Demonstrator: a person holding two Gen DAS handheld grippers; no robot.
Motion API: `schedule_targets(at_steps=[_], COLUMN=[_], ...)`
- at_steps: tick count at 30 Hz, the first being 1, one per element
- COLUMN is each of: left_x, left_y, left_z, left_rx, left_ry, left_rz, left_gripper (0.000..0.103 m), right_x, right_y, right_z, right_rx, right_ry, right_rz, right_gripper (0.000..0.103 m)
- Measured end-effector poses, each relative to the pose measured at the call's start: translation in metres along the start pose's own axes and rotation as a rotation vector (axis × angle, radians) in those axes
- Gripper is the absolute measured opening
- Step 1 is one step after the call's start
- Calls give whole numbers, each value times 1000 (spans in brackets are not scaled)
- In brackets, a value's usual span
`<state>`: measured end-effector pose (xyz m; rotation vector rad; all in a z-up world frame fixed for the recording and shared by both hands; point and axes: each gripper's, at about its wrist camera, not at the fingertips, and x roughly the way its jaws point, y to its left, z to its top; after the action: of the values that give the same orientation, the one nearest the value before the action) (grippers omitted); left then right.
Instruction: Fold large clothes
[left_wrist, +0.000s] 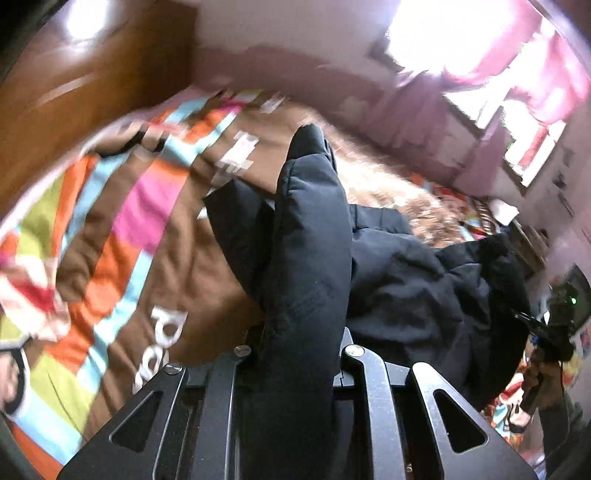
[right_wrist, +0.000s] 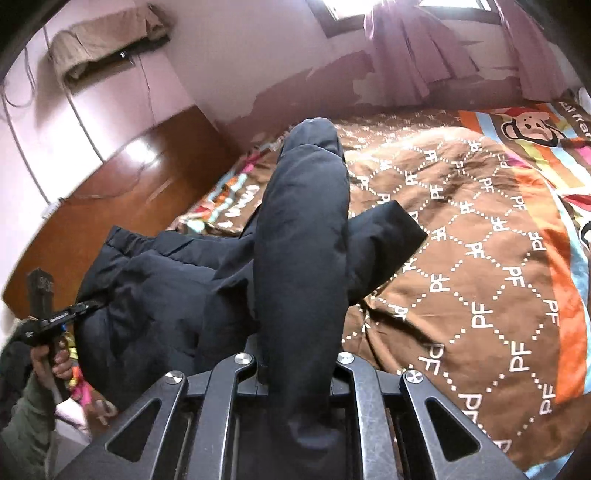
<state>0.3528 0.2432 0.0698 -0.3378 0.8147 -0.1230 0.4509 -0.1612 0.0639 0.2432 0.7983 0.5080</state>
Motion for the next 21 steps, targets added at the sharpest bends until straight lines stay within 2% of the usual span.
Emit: schedule_targets(at_steps=[5,11,13,14,16,18,21], left_x=[23,25,26,28,28,24,15], left_y=[29,26,26,28,30,31,31], left_z=[-19,-18,-19,-19,-20,-22,-25], left_rx=[-74,-80,-91,-99,-123,-140,-153], left_ry=[18,40,53,60,66,50,17], left_rz=[28,76,87,100,148,188,212], left_gripper=[16,31,37,46,55,60,65], right_x=[16,19,19,19,18,15,5], right_y=[-22,-33,-35,-35,-37,-36,-30], right_z=[-10,-16,-17,-17,-20,-22,-26], right_rx=[24,13,23,30,45,36,3], right_ry=[29,50,47,47,45,29,-11], right_rz=[-93,-177,-194,-201,-220,-246,-283], right_gripper=[14,28,41,47,67,77,84])
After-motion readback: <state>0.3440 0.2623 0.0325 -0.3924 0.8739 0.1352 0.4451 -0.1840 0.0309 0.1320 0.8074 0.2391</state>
